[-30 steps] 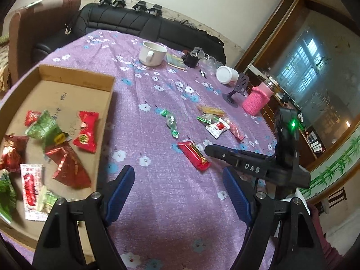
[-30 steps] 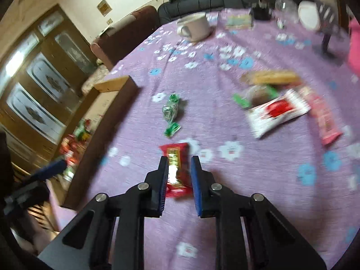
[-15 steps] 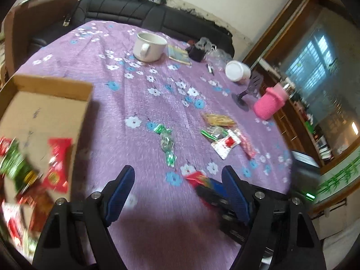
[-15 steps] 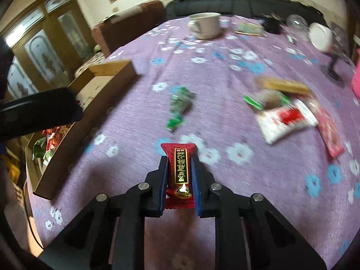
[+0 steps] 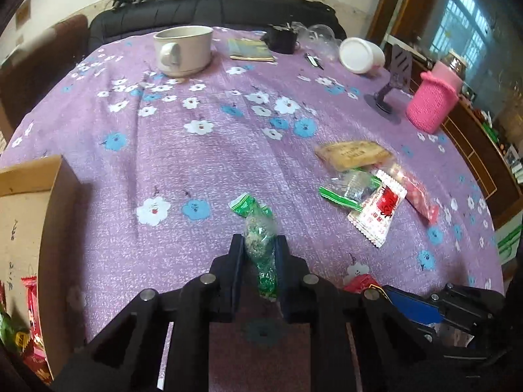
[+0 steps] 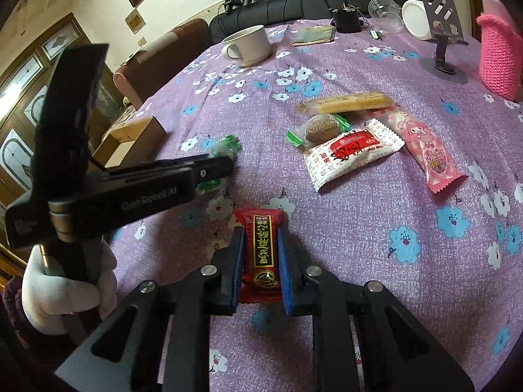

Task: Organize snacks
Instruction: 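Drop both snacks into the cardboard tray by opening both tools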

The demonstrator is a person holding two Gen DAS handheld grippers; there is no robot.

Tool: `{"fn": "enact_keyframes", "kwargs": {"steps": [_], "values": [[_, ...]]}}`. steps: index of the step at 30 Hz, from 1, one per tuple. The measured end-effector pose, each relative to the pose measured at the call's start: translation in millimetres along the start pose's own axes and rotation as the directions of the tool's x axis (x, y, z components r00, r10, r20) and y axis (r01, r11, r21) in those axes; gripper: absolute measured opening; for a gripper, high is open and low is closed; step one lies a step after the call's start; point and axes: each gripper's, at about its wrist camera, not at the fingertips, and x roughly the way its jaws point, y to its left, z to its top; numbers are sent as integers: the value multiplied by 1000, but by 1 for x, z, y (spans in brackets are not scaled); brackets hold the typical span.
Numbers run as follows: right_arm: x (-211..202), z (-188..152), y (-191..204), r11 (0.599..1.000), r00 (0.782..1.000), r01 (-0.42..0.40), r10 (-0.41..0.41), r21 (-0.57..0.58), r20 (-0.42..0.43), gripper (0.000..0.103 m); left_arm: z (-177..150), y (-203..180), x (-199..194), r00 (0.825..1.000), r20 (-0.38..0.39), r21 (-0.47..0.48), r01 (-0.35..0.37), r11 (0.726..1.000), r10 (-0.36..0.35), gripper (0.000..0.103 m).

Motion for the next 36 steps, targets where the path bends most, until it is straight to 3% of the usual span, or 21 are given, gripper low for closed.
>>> {"fn": "enact_keyframes", "kwargs": {"steps": [5, 10, 14, 18, 22, 26, 31, 34, 36], "values": [[-2, -2, -1, 1000, 1000, -3, 3, 8, 15, 21, -6, 7, -16, 999, 35, -36, 27, 999, -26, 17], [-9, -2, -3, 999, 998, -36, 35, 19, 60, 21, -13, 23, -61, 991, 107, -77, 86, 993, -77, 17], [-12, -3, 1, 999, 995, -36, 35, 13, 91, 21, -21, 46, -96, 986, 155, -100, 82, 992, -66, 17], [-17, -1, 13, 997, 991, -71, 70, 3, 117, 21, -35, 88, -136, 979, 203, -144, 24, 989, 6, 17], [-18, 2, 44, 990, 986, -142, 142, -11, 91, 21, -46, 144, -157, 976, 201, -229, -31, 973, 78, 17], [-8, 11, 106, 974, 977, -204, 208, -99, 35, 22, -48, 191, -154, 977, 171, -303, -69, 950, 125, 17], [26, 28, 183, 951, 969, -245, 242, -189, -41, 22, -47, 220, -136, 983, 135, -352, -70, 933, 125, 18], [60, 38, 216, 952, 973, -228, 216, -206, -78, 22, -48, 233, -129, 990, 122, -398, -12, 917, 66, 24], [78, 43, 225, 958, 979, -201, 187, -206, -81, 23, -51, 238, -132, 989, 141, -416, 15, 909, 49, 36]]}}
